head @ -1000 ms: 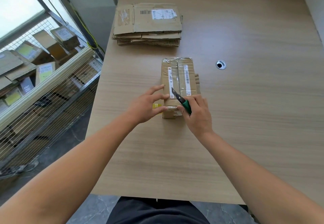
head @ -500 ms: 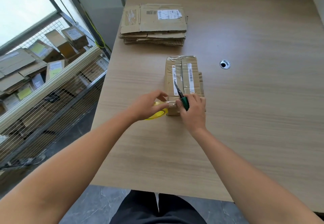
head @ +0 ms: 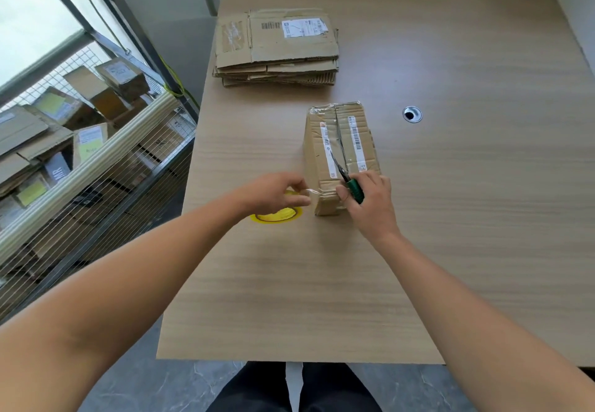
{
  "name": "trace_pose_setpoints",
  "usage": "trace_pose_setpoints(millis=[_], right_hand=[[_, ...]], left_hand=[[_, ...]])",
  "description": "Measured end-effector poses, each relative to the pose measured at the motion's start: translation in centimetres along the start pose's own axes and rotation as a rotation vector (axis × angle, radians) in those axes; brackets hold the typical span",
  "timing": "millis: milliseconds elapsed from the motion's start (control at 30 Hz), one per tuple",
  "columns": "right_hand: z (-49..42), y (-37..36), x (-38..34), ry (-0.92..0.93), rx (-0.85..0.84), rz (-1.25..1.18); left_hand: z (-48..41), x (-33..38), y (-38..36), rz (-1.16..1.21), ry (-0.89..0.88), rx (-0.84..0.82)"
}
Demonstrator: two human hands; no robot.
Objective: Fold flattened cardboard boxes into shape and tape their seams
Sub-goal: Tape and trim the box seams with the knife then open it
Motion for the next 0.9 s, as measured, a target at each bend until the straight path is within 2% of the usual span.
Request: trace_pose_setpoints(millis=[100, 200, 300, 400, 533, 567, 700, 900], right_hand=[[0.0, 0.2, -0.3, -0.010, 0.001, 0.007], [-0.3, 0.7, -0.6, -0.010, 0.008, 0.004], [-0.3, 1.1, -1.1, -0.019, 0.023, 0.019], [0.0, 1.8, -2.0, -0.035, 0.045, 0.007], [3.0, 4.7, -3.6, -0.075, 0.214, -0.088], [4.3, 4.7, -3.6, -0.124, 0.210, -0.096], [8.9, 0.9, -2.5, -0.428, -0.073, -0.072], [9.4, -1.3, -4.2, -0.446, -0.210, 0.065]], left_hand=[[0.3, 0.4, 0.4, 0.209, -0.011, -0.006], [0.5, 1.6, 0.4, 0.044, -0.147, 0.010], [-0.1, 2.4, -0.1, -0.096, -0.203, -0.027], [-0.7, 2.3, -0.4, -0.107, -0.209, -0.055], [-0.7, 2.1, -0.6, -0.106, -0.232, -0.075], [-0.7, 2.1, -0.6, -0.109, -0.235, -0.070], [-0.5, 2.3, -0.6, -0.110, -0.235, -0.035], [-0.2, 2.1, -0.3, -0.124, -0.214, 0.025]])
Point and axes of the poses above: each hand's wrist, its own z-axis away from the middle knuckle, its own y-axis out of the back of the hand, x = y × z, the point moved 9 cm from there along -z, towards the middle knuckle, and after that the axes turned 13 degrees about x, right-handed, at the moved point
